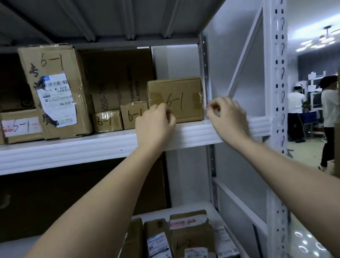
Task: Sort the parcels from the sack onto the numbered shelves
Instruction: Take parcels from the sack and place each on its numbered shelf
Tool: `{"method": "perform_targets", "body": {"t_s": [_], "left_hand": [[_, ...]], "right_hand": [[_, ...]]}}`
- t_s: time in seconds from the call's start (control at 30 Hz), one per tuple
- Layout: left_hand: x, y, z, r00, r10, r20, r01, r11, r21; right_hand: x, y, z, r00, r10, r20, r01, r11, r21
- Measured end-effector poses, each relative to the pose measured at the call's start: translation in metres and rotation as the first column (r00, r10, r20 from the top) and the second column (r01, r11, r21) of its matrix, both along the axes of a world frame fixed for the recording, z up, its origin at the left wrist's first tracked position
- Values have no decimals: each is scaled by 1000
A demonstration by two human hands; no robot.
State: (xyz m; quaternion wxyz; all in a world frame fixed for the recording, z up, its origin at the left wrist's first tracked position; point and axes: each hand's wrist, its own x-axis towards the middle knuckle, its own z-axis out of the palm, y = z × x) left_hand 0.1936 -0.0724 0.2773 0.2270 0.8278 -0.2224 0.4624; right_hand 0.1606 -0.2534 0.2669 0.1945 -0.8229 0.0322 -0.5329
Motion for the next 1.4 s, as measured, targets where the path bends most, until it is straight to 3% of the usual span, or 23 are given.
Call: {"method": "perform_targets", "body": {"t_s": [0.17, 0.33, 0.5, 0.7, 0.87, 1.1, 1.27, 1.4], "left_hand": [[-50, -33, -14, 998, 23, 52, -28, 995, 98], [-112, -83, -52, 1000, 16, -3, -15, 989, 145], [-179, -143, -117, 989, 81, -124, -52, 973, 224], [-246, -213, -203, 937, 82, -340, 49, 932, 358], [-281, -267, -282, 860, 96, -500, 198, 841, 503], [-281, -330, -365, 835, 140, -533, 337, 635, 695], [-253, -352, -412, 771, 185, -610, 445, 530, 722], [-226, -365, -436, 734, 248, -633, 502, 430, 751]], "right_hand": [[-49, -19, -15, 999, 44, -28, -45, 998, -37], [-117, -67, -47, 994, 76, -81, -80, 996, -49], [-196, -133, -104, 953, 56, -299, -70, 997, -37], [-270, -208, -192, 849, -24, -528, 26, 1000, -3], [-312, -258, -264, 720, -52, -692, 113, 993, 43], [-332, -319, -347, 526, -63, -848, 264, 960, 93], [-318, -348, -400, 285, -27, -958, 294, 954, 61], [-301, -370, -436, 65, 170, -983, 301, 936, 182]]}}
